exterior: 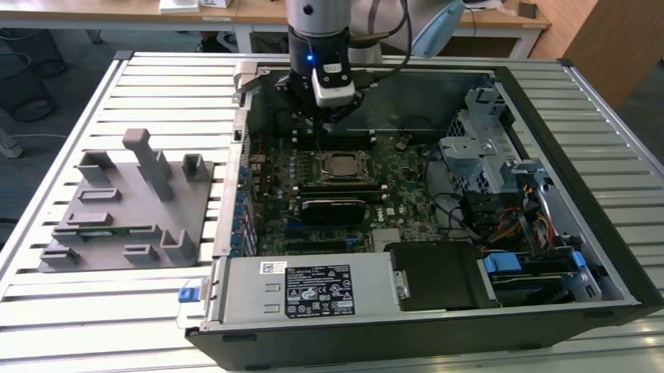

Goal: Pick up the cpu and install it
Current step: 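Install the first cpu locking lever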

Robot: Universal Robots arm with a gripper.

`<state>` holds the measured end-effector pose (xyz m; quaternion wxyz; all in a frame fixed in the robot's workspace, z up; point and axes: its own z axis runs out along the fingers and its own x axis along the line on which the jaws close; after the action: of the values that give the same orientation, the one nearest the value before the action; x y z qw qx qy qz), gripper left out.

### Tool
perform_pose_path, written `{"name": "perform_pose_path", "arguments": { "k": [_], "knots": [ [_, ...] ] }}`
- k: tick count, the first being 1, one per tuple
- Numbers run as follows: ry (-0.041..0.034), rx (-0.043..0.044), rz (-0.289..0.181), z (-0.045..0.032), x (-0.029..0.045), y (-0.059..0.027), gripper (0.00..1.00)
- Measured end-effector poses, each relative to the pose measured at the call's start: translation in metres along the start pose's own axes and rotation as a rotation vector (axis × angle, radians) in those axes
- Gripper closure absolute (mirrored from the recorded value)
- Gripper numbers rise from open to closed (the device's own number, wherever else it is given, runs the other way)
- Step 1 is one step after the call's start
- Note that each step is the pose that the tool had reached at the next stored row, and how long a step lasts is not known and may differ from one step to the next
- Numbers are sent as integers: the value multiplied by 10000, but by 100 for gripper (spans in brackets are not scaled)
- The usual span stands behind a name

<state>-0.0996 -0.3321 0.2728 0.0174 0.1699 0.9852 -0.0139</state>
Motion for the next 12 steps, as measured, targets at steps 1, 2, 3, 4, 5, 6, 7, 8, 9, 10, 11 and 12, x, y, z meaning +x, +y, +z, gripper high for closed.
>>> {"name": "perform_pose_path", "arguments": {
  "k": [1, 2, 3, 4, 5, 6, 7, 8, 9, 10, 11, 12],
  "knots": [
    [-4, -7, -182, 2, 0, 0, 89],
    [-8, -14, -359, 4, 0, 0, 89],
    [-12, -21, -541, 6, 0, 0, 89],
    [-16, -28, -719, 8, 0, 0, 89],
    [-19, -36, -915, 11, 0, 0, 89],
    [-24, -43, -1095, 13, 1, 0, 89],
    [-27, -50, -1273, 15, 1, 0, 89],
    [-31, -56, -1453, 17, 1, 0, 89],
    [-36, -65, -1631, 20, 1, 0, 89],
    [-39, -72, -1812, 23, 1, 0, 89],
    [-43, -78, -1991, 25, 1, 1, 89],
    [-47, -85, -2186, 27, 1, 1, 89]
  ]
}}
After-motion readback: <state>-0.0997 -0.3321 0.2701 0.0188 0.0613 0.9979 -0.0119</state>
